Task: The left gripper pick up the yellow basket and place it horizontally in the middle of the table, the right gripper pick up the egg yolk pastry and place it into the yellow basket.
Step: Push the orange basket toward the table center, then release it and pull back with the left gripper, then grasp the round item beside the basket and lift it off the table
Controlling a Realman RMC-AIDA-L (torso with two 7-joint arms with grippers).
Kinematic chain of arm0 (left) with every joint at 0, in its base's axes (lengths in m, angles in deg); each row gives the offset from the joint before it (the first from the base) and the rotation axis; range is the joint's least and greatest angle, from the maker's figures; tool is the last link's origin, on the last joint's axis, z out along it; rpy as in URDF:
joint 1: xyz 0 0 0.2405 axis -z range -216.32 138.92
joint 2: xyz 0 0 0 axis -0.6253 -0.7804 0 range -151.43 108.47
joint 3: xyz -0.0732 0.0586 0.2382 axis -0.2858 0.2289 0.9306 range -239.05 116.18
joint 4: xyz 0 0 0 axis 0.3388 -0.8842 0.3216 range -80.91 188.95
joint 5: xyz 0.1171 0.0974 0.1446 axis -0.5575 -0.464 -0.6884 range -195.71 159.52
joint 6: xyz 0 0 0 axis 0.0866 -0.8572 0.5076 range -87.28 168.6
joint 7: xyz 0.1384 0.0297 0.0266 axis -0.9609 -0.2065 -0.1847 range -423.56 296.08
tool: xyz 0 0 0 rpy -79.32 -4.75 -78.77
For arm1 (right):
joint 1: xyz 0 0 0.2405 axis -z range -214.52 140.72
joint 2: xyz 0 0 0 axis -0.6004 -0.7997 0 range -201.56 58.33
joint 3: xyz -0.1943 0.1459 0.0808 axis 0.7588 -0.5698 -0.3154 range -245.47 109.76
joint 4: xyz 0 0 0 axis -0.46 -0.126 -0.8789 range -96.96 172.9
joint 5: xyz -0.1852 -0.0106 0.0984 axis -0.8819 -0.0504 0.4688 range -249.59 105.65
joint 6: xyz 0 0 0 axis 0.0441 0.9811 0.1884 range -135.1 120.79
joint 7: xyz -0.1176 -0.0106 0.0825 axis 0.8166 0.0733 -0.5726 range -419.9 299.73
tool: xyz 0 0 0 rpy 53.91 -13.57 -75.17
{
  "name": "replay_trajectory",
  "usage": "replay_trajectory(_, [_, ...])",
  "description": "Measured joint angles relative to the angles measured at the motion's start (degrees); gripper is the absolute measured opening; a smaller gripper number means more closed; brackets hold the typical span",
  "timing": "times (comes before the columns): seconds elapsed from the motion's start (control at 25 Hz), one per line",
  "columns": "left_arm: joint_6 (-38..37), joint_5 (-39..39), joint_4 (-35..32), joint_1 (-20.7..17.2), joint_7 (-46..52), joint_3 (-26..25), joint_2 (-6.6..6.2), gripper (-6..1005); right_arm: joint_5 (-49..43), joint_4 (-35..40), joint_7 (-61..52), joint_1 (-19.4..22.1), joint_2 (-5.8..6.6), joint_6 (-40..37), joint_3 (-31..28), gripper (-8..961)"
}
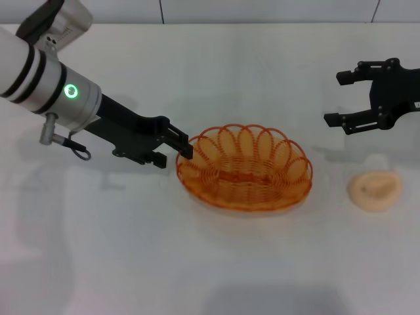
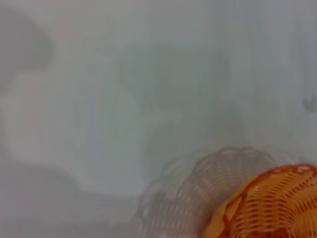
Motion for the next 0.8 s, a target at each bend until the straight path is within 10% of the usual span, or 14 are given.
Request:
replay_trajectory(0.36, [-2.7, 1.6, -1.7, -1.3, -7.5, -0.6, -1.29, 707, 0.0, 0.0, -1.7, 0.3, 0.28, -0.6, 0.0, 842])
replay_trajectory(0.8, [-9.4, 19.7, -14.1, -15.7, -34.6, -1.4, -3.93, 876, 0.0, 3.6, -4.1, 3.6, 1.87, -8.1, 0.0, 842])
